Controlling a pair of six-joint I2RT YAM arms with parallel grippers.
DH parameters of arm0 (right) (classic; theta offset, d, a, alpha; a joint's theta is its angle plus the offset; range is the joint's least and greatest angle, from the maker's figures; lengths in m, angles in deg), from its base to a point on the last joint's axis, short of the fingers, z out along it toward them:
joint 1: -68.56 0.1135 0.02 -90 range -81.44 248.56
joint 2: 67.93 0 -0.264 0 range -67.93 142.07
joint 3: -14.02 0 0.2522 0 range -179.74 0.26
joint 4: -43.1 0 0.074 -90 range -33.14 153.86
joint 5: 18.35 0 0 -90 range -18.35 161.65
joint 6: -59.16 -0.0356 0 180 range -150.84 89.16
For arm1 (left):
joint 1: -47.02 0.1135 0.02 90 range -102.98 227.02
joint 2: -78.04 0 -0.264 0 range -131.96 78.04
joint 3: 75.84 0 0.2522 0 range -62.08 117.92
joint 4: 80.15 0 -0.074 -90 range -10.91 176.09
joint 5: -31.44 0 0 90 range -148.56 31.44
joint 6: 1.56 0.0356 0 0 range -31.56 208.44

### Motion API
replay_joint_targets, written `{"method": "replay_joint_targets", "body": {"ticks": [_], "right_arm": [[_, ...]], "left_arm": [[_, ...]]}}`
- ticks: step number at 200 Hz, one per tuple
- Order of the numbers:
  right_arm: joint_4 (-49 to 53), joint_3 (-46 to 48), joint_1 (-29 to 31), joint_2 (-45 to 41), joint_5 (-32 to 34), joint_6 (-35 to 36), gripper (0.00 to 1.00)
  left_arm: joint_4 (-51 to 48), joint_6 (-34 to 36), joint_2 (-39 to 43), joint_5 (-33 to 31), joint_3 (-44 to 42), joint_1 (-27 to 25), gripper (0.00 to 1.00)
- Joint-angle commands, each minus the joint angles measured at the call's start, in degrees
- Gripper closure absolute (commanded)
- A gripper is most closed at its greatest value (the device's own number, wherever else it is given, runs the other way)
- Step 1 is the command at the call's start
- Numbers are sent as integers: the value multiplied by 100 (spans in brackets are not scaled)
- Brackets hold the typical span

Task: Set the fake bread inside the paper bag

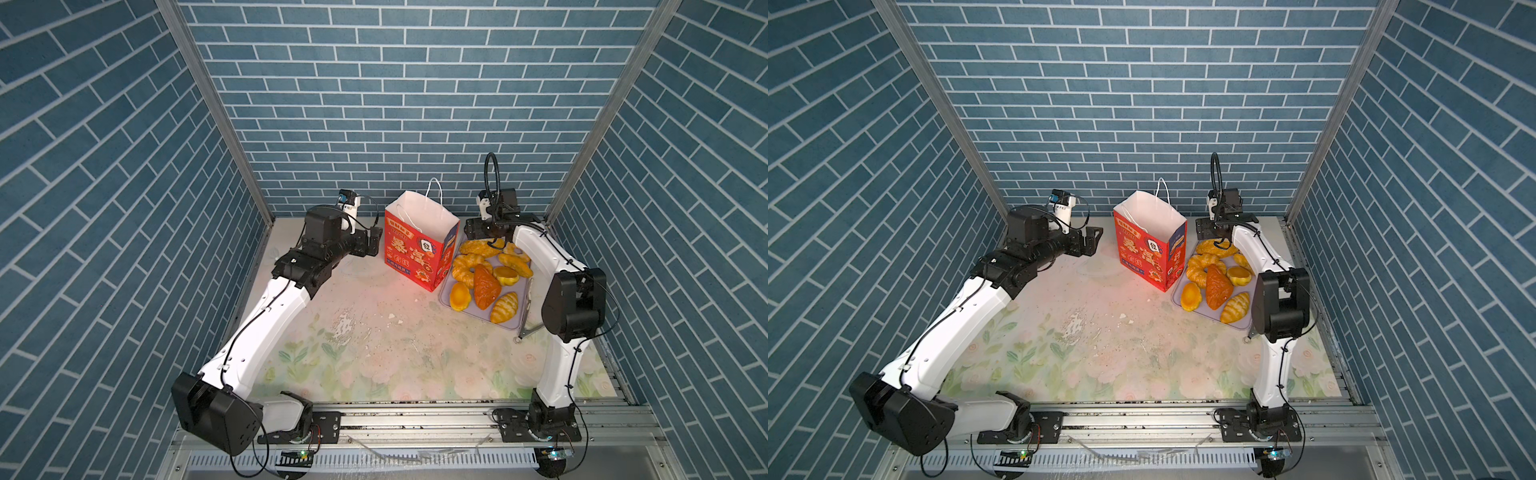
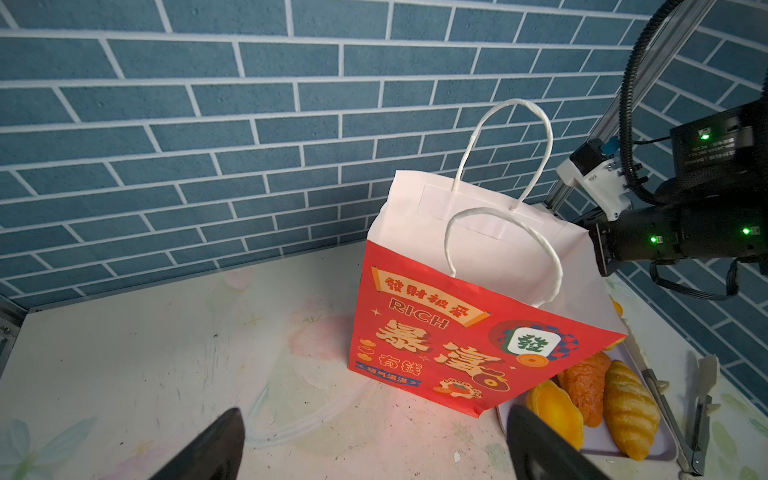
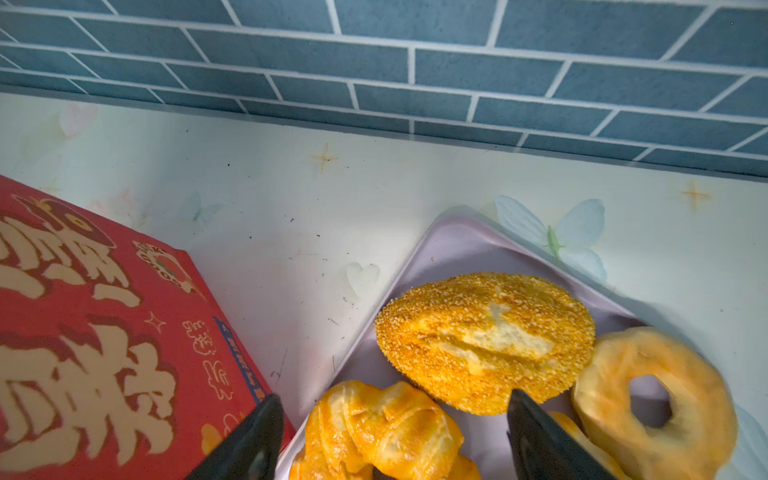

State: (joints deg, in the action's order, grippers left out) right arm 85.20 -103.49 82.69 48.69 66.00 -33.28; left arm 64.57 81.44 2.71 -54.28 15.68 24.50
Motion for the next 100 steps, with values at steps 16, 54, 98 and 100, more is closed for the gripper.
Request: {"method": "replay_joint_targets", "body": {"ticks": [16, 54, 98, 100], "right_arm": [[259, -87, 317, 43, -305, 208, 15], [-101, 593, 524, -400, -588, -148, 17], [-186, 1060, 1022, -834, -665, -122, 17], [-188, 1072, 1039, -845, -665, -118, 17]], "left_arm": [[-625, -97, 5, -483, 274, -15, 0], [-887, -306, 58, -474, 489, -18, 1], [-1285, -534, 194, -431, 907, -23, 0], [-1296, -538, 205, -435, 916, -17, 0]]}}
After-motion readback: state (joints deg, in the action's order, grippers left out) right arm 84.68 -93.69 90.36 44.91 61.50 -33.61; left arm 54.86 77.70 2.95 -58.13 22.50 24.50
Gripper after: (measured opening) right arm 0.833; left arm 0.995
